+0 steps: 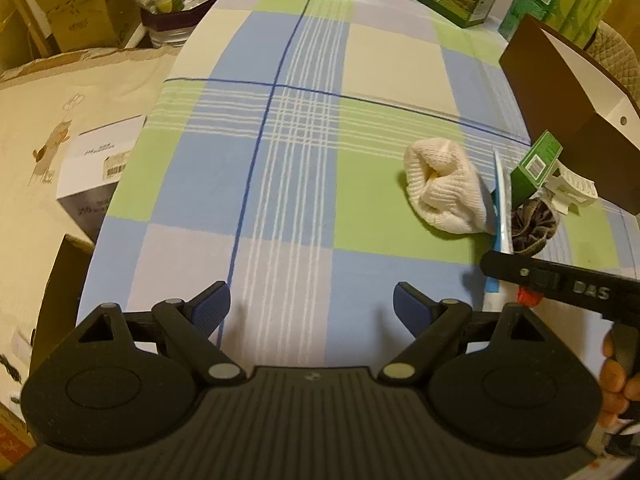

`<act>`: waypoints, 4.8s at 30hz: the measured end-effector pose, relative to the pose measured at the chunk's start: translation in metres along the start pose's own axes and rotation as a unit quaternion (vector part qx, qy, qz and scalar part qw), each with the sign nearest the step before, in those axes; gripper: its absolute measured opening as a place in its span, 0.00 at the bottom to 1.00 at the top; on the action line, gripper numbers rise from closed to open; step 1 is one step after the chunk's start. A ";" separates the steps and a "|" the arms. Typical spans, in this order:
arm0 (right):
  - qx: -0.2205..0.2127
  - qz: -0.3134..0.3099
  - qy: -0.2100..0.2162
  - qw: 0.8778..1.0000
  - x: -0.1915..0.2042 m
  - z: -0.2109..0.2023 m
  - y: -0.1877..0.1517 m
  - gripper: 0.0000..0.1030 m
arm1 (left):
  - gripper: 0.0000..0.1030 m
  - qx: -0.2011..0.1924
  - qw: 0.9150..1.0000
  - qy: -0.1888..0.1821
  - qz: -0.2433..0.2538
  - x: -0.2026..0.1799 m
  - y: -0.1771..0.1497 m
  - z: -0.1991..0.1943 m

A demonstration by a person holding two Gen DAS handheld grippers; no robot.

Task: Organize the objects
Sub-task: 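Close left tool on white towel while right tool lifts toothpaste tube, then carry towel with left tool while right tool carries toothpaste tube into brown box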

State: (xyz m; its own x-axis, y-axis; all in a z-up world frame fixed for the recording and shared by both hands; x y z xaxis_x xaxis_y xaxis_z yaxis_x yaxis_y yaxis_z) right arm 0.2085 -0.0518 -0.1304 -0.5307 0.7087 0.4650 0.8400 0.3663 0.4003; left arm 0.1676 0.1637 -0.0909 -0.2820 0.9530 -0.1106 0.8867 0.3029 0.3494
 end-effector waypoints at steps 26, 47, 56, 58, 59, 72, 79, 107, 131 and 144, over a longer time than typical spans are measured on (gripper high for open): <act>-0.146 0.084 -0.088 0.982 -0.073 -0.131 0.018 0.32 | 0.84 0.000 0.994 -0.059 0.094 -0.097 0.074 0.062; -0.136 0.094 -0.095 0.982 -0.097 -0.143 0.016 0.32 | 0.62 0.023 0.993 -0.058 0.097 -0.110 0.076 0.088; -0.136 0.087 -0.091 0.983 -0.103 -0.148 0.017 0.32 | 0.39 0.015 0.996 -0.051 0.070 -0.107 0.074 0.070; -0.137 0.084 -0.090 0.983 -0.104 -0.151 0.018 0.32 | 0.39 0.009 0.997 -0.051 0.063 -0.104 0.073 0.063; -0.138 0.083 -0.089 0.983 -0.105 -0.152 0.019 0.32 | 0.39 0.005 0.997 -0.051 0.060 -0.103 0.072 0.058; -0.149 0.065 -0.076 0.984 -0.116 -0.169 0.031 0.32 | 0.38 -0.067 0.996 -0.056 0.035 -0.106 0.077 -0.014; -0.156 0.055 -0.069 0.984 -0.127 -0.181 0.041 0.32 | 0.38 -0.099 0.990 -0.084 0.058 -0.148 0.086 -0.039; -0.209 0.012 -0.126 0.970 -0.228 -0.260 0.122 0.32 | 0.39 -0.138 0.973 -0.100 0.156 -0.325 0.159 -0.028; -0.121 -0.042 -0.190 0.973 -0.293 -0.189 0.208 0.32 | 0.39 -0.086 0.976 -0.035 0.198 -0.383 0.230 0.065; -0.077 -0.057 -0.224 0.970 -0.310 -0.148 0.223 0.32 | 0.41 -0.063 0.972 -0.002 0.225 -0.403 0.252 0.111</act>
State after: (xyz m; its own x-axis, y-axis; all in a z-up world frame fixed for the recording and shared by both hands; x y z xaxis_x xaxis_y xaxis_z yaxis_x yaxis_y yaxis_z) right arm 0.5435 -0.2795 -0.0683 -0.4878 0.8723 0.0342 0.7337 0.3884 0.5576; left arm 0.5450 -0.1438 -0.0619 0.1258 0.9892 0.0759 0.8680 -0.1468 0.4743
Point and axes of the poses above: each gripper's, at about its wrist camera, not at the fingertips, and z roughly the way its jaws point, x to its left, y to its top, the point moved 2 cm from there along z, roughly the way its jaws point, and after that the axes turned 4 degrees about x, right-handed, at the moved point
